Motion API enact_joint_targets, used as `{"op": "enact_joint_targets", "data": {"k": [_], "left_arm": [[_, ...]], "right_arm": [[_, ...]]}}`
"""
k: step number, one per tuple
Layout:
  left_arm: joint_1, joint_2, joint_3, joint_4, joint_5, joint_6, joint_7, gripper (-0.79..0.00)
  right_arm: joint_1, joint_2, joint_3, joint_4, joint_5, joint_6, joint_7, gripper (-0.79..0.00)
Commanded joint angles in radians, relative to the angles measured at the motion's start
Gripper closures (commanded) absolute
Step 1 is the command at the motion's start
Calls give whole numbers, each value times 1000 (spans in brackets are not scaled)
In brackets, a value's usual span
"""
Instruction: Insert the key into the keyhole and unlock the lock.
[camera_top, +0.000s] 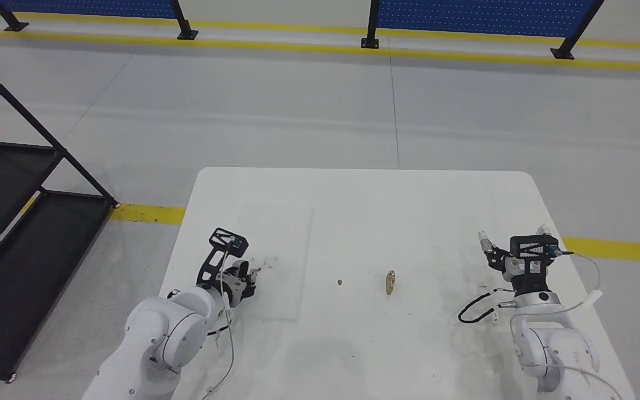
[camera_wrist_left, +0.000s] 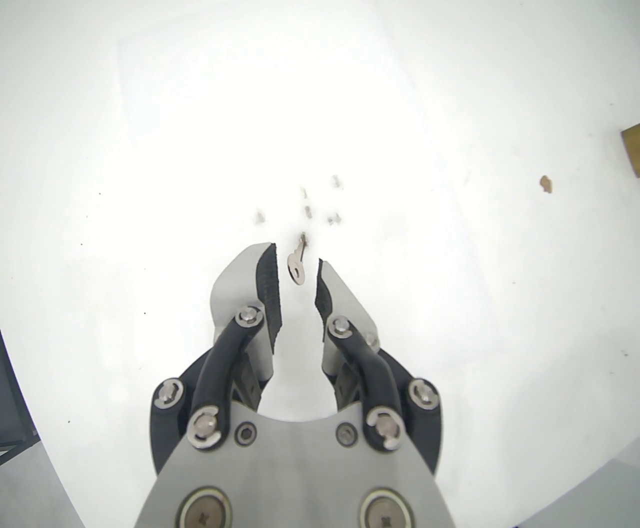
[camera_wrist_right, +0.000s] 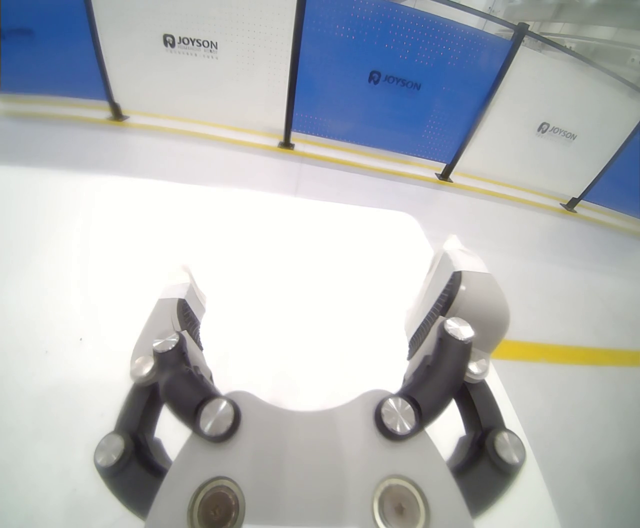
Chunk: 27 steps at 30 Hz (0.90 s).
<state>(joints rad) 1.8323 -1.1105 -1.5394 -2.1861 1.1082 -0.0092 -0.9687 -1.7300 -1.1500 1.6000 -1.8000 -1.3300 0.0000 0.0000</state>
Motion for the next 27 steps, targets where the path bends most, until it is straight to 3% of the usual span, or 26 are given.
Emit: {"op": "enact_joint_targets", "data": {"k": [1, 12, 15, 17, 27], "left_arm": [[-3, 0, 0, 2, -1, -1, 0, -117], [-19, 0, 17, 19, -7, 2, -4, -129], [-25, 0, 22, 24, -3, 4, -3, -99], [-28, 0, 24, 26, 1, 5, -3, 0], [-31, 2, 9, -4, -1, 14, -25, 0]], "right_arm": [[0, 0, 0, 0, 0, 0, 0, -785], [0, 0, 0, 0, 0, 0, 0, -785], [0, 0, 0, 0, 0, 0, 0, -785], [0, 0, 0, 0, 0, 0, 0, -785], [0, 0, 0, 0, 0, 0, 0, -785]]}}
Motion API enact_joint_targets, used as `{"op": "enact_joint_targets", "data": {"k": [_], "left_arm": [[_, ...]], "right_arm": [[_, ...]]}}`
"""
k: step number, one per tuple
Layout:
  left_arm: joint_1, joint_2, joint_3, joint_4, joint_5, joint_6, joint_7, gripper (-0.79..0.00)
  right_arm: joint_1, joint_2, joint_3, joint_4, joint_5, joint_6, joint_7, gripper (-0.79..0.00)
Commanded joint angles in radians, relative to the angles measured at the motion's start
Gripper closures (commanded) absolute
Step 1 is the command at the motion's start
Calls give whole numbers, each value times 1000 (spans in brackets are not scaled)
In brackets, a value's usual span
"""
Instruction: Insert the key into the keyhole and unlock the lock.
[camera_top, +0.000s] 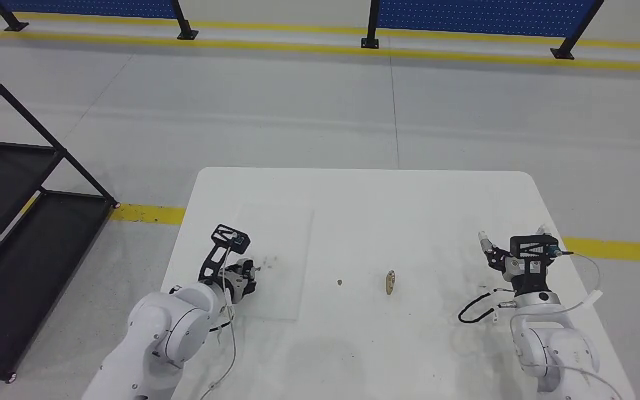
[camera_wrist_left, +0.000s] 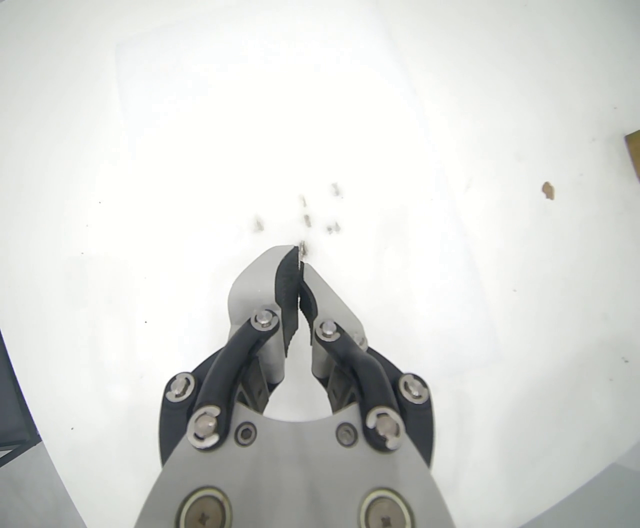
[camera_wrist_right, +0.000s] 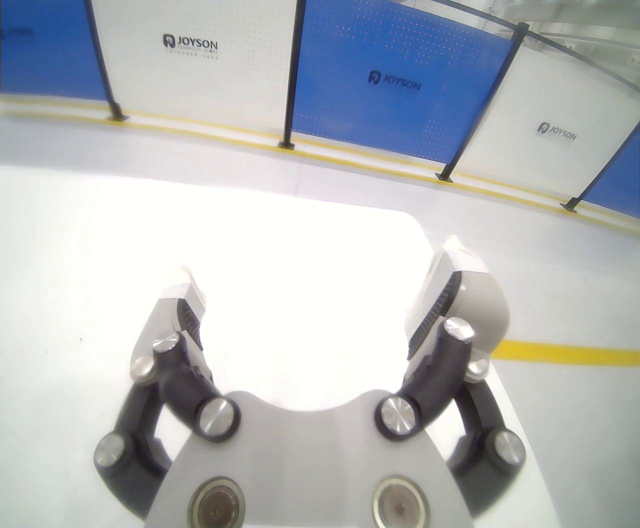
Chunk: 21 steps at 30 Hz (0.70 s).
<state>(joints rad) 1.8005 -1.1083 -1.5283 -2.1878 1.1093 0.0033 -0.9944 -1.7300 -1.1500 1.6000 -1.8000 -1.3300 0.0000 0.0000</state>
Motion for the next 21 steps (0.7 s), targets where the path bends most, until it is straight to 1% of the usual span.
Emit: {"op": "enact_joint_targets", "data": {"k": [1, 7, 12, 14, 18, 21], "left_arm": [[2, 0, -2, -3, -2, -1, 0, 0], [3, 2, -12, -24, -10, 0, -13, 0], [1, 0, -41, -43, -107, 16, -17, 0], [-4, -1, -65, -43, -189, 23, -19, 0], [-19, -2, -138, -29, -381, 17, -19, 0], [-23, -3, -190, 15, -551, -10, -16, 0]], "right_arm": [[0, 0, 0, 0, 0, 0, 0, -785], [0, 0, 0, 0, 0, 0, 0, -785], [0, 0, 0, 0, 0, 0, 0, -785], [0, 0, 0, 0, 0, 0, 0, -785], [0, 0, 0, 0, 0, 0, 0, -785], [0, 0, 0, 0, 0, 0, 0, -785]]}}
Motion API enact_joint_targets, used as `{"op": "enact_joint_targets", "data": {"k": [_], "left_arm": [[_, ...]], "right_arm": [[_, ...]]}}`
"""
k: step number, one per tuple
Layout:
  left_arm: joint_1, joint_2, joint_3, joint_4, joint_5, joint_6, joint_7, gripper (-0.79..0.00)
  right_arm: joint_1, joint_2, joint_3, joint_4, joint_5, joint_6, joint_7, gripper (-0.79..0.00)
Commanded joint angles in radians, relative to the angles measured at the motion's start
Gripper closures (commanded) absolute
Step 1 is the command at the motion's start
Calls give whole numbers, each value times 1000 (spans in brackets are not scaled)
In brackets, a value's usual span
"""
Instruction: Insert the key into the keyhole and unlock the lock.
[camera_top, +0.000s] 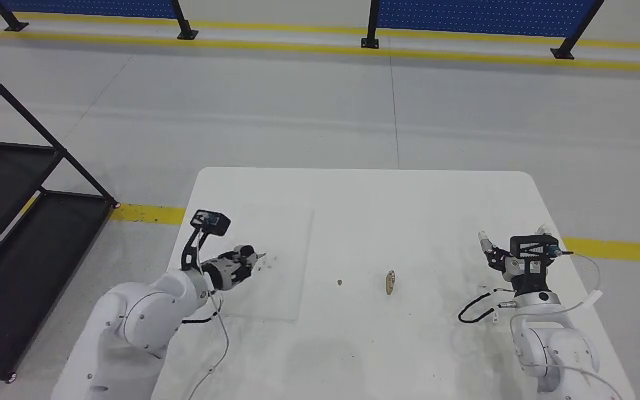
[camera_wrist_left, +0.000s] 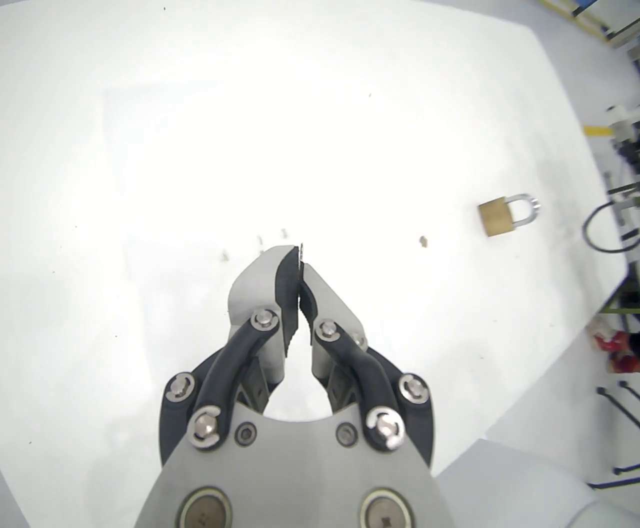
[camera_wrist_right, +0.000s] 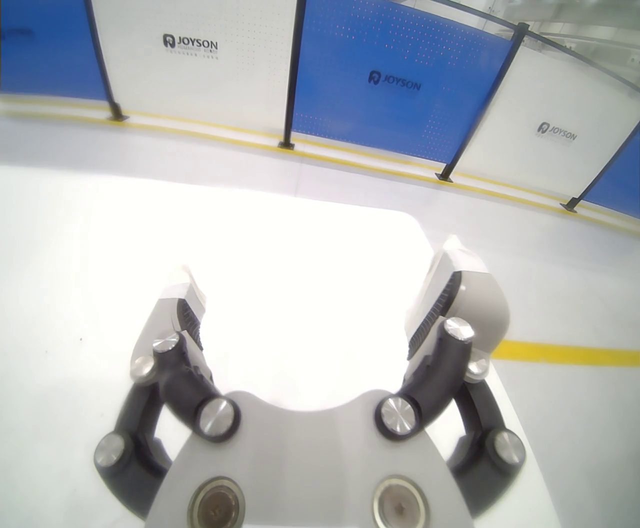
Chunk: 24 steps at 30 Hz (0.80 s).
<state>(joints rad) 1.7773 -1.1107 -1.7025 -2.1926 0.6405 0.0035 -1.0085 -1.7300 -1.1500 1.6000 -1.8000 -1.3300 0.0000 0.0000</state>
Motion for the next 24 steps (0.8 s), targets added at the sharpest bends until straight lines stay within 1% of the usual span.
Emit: {"op": "enact_joint_targets", "data": {"k": [1, 4, 8, 12, 15, 19, 24], "left_arm": [[-3, 0, -32, 37, -149, -23, -9, 0], [-9, 2, -76, 102, -325, -82, -50, 0], [-27, 8, -118, 215, -566, -152, -141, 0], [-63, 15, -147, 335, -748, -196, -220, 0], [-98, 20, -146, 422, -882, -226, -308, 0], [-159, 27, -145, 538, -1030, -234, -398, 0], [-228, 35, -137, 627, -1146, -263, -490, 0]], "right_arm": [[0, 0, 0, 0, 0, 0, 0, -785], [0, 0, 0, 0, 0, 0, 0, -785], [0, 0, 0, 0, 0, 0, 0, -785], [0, 0, 0, 0, 0, 0, 0, -785], [0, 0, 0, 0, 0, 0, 0, -785], [0, 0, 0, 0, 0, 0, 0, -785], [0, 0, 0, 0, 0, 0, 0, -785]]}}
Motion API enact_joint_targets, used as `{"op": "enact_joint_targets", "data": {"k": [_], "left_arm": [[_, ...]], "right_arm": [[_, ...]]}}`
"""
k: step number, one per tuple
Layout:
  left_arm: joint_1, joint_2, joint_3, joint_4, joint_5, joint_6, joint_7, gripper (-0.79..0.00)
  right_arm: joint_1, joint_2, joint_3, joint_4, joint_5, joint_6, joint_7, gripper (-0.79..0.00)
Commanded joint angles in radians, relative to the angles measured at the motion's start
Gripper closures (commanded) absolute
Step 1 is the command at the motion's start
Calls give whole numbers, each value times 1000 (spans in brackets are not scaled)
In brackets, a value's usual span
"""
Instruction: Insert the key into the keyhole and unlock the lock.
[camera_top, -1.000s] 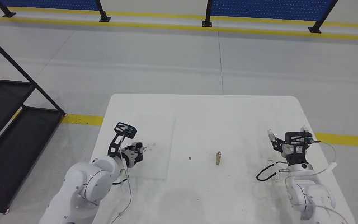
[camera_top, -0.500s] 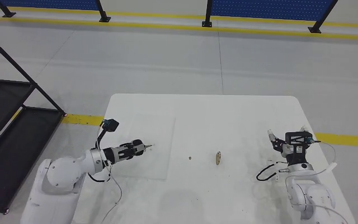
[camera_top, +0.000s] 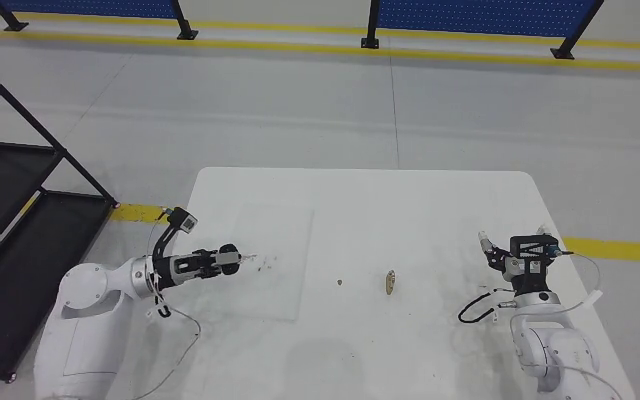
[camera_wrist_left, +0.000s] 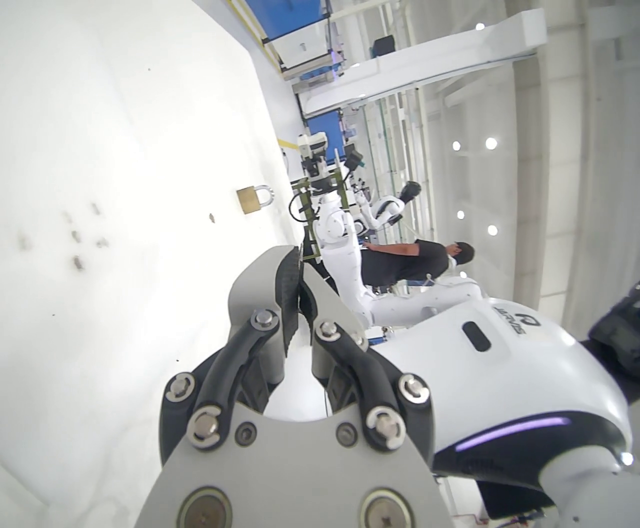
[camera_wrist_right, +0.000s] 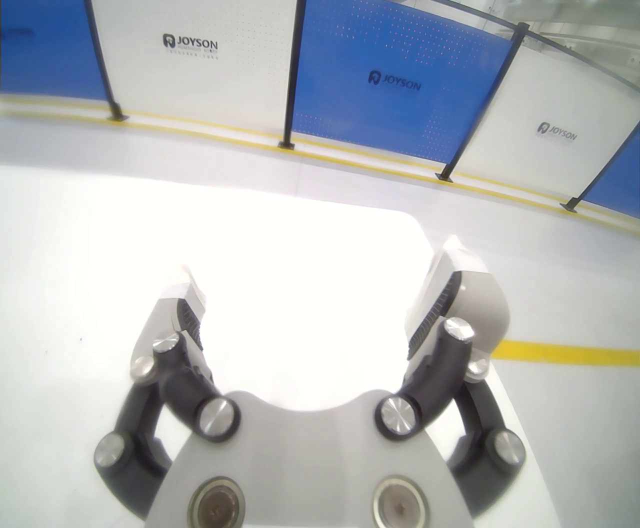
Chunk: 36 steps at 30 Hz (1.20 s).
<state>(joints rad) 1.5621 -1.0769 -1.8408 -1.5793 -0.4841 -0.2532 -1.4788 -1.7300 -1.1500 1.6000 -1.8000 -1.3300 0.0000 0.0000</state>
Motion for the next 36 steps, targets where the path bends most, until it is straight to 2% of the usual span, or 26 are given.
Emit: {"op": "enact_joint_targets", "data": {"k": [1, 13, 34, 36], "left_arm": [[-25, 4, 2, 22, -26, -17, -35, 0], [-143, 27, 75, 13, -121, -23, -57, 0], [-145, 29, 79, 10, -130, -22, -57, 0], [-145, 29, 79, 10, -130, -22, -57, 0]], "right_arm": [[0, 0, 0, 0, 0, 0, 0, -785], [0, 0, 0, 0, 0, 0, 0, -785], [0, 0, 0, 0, 0, 0, 0, -785], [8, 1, -8, -13, -21, -26, 13, -785]]}}
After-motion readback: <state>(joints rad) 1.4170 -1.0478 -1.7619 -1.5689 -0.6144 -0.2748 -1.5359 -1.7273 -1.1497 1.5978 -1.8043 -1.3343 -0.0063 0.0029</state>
